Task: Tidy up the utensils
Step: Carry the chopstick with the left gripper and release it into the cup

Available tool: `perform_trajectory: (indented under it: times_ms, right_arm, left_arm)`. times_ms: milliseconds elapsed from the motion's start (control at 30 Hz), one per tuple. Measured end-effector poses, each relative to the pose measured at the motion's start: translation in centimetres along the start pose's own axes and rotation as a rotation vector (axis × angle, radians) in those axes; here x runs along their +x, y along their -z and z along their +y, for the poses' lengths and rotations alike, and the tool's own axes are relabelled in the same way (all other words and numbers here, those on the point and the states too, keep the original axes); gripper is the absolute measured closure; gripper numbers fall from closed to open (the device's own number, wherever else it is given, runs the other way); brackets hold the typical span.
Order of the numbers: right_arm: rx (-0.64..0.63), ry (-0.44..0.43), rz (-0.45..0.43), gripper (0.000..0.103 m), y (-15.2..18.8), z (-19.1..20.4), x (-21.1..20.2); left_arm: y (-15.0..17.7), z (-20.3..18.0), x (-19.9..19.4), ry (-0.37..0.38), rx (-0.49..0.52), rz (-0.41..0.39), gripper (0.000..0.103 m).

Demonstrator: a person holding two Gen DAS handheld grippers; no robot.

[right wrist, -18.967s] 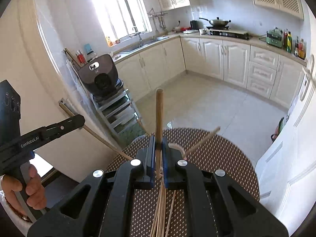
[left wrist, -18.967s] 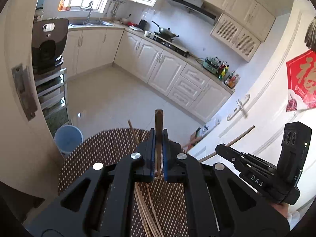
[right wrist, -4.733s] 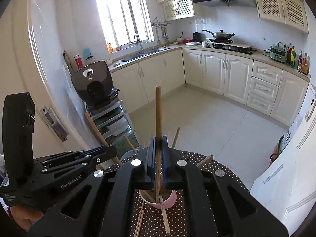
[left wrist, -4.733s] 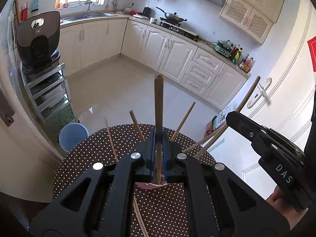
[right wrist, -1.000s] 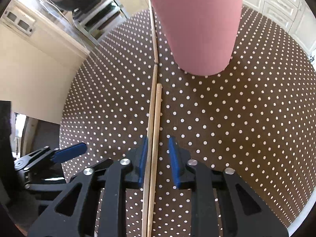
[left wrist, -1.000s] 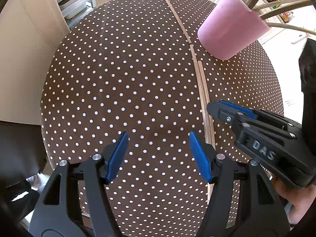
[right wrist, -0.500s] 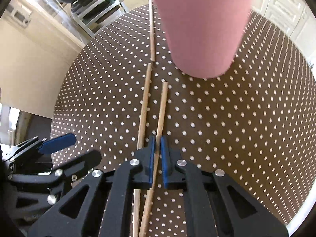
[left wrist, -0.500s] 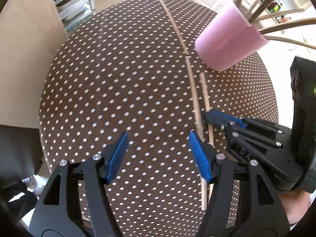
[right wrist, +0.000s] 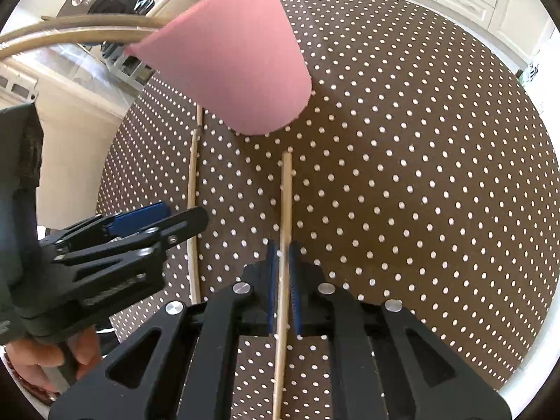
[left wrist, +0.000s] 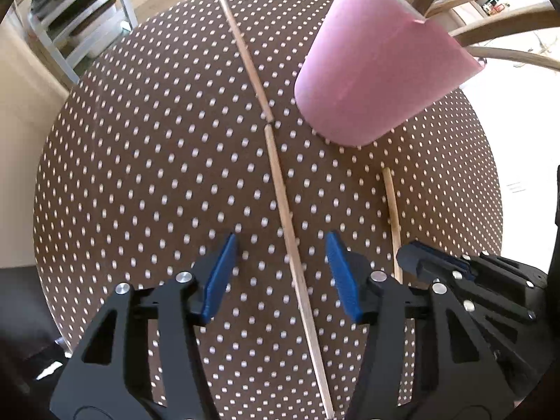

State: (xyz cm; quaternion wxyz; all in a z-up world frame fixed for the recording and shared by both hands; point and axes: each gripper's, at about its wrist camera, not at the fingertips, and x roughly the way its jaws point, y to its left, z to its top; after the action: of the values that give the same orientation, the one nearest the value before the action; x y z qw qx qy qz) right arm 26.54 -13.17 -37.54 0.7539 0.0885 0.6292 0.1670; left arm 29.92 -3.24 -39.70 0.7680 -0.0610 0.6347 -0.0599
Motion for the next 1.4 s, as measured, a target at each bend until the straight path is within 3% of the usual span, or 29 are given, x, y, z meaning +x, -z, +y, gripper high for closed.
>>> perform_trajectory:
  times_ms: [67, 233, 300, 433, 667, 800, 900, 1000, 1100, 1267, 1400]
  right_arm:
    - [0.007, -0.002, 0.003, 0.094, -0.8, -0.5, -0.2]
    - [-0.058, 0.042, -0.003, 0.092, -2.7, 1.0, 0.8]
    - [-0.081, 0.072, 0.037, 0.092, -3.0, 1.4, 1.9]
    - [-0.082, 0.071, 0.019, 0.092, -2.5, 1.6, 2.2]
    - [-0.047, 0.114, -0.096, 0.090, -1.8, 0.6, -1.3]
    - [0.008, 0.123, -0.025, 0.086, -1.8, -1.3, 0.6]
    - [-0.027, 0.114, -0.019, 0.085, -2.3, -1.5, 1.6]
    - [-0.049, 0.139, -0.020, 0.097, -3.2, -0.3, 2.8]
    - [-0.032, 0.096, -0.014, 0.098, -3.1, -0.7, 3.0]
    - [-0.036, 0.047, -0.084, 0.098, -1.6, -0.9, -1.2]
    - [-0.044, -0.009, -0.191, 0.098, -1.1, 0.3, -5.4]
  left_arm:
    - [-0.8, -0.4, 0.3, -0.047, 0.003, -0.013, 0.071]
    - [-1.3, 0.3, 0.4, -0.060, -0.007, -0.029, 0.088]
    - [-1.4, 0.7, 0.4, -0.048, -0.018, -0.026, 0.090]
    - [-0.4, 1.7, 0.1, -0.006, -0.032, -0.020, 0.097]
    - [1.4, 2.8, -1.4, 0.046, -0.037, -0.042, 0.097]
    - [2.5, 4.6, -1.8, 0.067, -0.047, -0.052, 0.097]
    - [3.5, 5.3, -2.6, 0.082, -0.057, -0.056, 0.097]
    - [4.0, 5.9, -3.5, 0.098, -0.067, -0.061, 0.097]
    - [5.0, 5.5, -6.3, 0.109, -0.058, -0.086, 0.097]
    - [5.9, 5.1, -10.5, 0.102, -0.017, -0.157, 0.097]
    - [6.5, 4.6, -13.8, 0.119, 0.027, -0.212, 0.097]
